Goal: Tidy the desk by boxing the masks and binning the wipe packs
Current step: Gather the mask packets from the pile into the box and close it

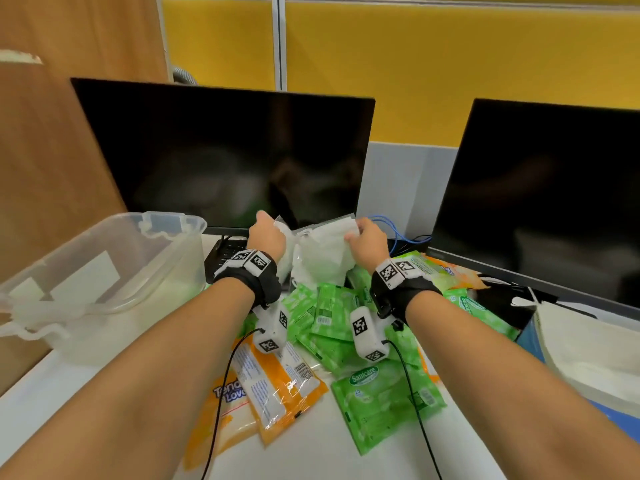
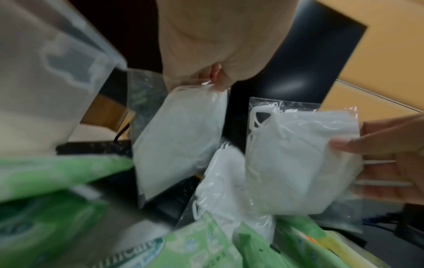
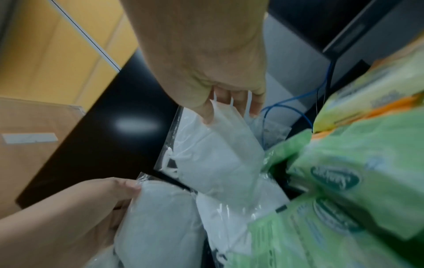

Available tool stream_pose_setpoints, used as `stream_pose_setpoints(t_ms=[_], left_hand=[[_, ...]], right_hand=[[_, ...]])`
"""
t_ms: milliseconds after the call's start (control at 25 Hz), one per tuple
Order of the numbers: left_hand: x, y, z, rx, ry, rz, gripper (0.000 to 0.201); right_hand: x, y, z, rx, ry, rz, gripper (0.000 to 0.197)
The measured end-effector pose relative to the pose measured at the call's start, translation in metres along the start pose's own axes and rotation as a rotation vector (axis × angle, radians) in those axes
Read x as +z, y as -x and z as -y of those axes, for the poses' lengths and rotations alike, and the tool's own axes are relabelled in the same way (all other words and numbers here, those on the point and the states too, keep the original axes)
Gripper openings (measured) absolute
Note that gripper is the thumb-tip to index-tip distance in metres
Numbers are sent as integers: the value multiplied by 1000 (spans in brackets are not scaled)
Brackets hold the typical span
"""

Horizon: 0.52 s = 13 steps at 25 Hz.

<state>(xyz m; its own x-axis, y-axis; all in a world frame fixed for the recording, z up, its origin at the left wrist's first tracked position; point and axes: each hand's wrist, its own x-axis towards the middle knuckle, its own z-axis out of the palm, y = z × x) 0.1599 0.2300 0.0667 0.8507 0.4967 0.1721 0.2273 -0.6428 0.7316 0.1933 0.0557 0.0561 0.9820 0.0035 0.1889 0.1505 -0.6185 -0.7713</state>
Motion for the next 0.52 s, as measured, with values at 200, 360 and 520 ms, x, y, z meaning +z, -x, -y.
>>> stream_pose_setpoints(t_ms=[200,360,520], left_hand=[[-40,48,-49,217,113,-224,20],[-44,94,-99,374,332,-205,20],[-16,148,-159,536,422,-57,31]], right_hand=[[-73,46,15,-63,-203,-120,26],[-145,93,18,-157,-261,-266,24],[-216,130,2,-212,-160,-381,24]])
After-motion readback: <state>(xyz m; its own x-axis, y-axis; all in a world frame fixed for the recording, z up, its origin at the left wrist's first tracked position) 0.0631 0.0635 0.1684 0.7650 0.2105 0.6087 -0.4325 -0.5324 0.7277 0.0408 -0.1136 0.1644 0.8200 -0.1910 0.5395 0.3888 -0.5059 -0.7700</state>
